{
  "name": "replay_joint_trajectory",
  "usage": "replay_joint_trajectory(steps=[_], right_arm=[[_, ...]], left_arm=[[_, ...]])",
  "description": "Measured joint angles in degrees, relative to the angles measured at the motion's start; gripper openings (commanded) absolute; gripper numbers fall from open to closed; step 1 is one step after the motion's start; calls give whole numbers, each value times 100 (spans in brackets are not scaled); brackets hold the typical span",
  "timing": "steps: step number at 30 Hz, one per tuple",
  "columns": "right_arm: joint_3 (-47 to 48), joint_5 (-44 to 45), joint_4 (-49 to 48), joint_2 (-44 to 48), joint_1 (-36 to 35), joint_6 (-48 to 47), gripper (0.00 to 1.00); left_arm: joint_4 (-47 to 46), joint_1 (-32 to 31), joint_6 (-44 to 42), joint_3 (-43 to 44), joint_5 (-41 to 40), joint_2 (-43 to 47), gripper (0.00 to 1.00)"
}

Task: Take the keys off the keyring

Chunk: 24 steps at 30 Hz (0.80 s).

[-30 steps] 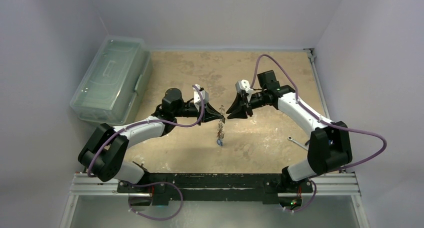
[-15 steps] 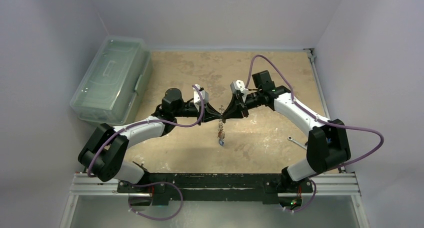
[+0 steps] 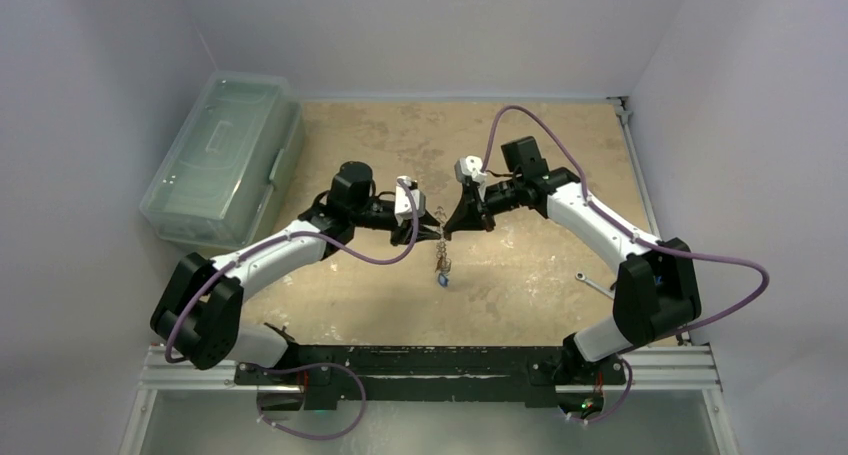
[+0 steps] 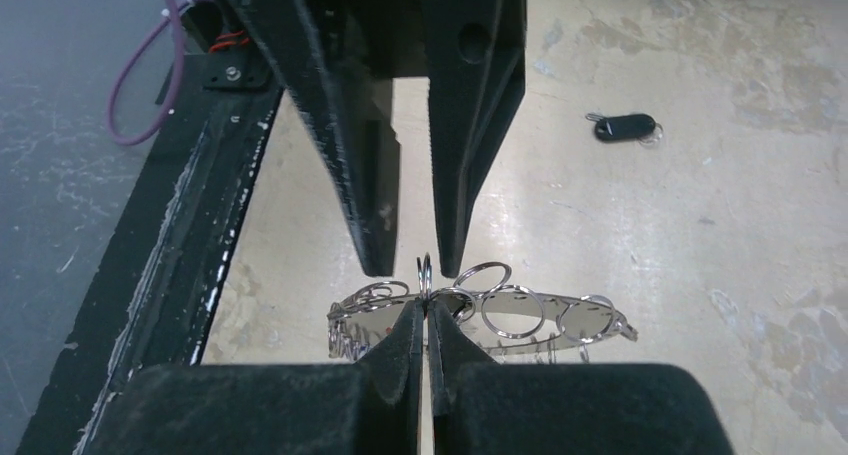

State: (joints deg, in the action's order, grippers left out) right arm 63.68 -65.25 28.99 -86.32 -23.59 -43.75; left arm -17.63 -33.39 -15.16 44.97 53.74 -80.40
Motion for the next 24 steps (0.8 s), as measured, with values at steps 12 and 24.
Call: replay_joint_trajectory(steps=[12, 24], right_arm=[[50, 782, 107, 0, -356, 269, 0], [201, 1163, 378, -42, -566, 472, 0]], left_arm=[[2758, -94, -2343, 1019, -485, 0, 30], [3309, -643, -2697, 1311, -1172, -133, 18]])
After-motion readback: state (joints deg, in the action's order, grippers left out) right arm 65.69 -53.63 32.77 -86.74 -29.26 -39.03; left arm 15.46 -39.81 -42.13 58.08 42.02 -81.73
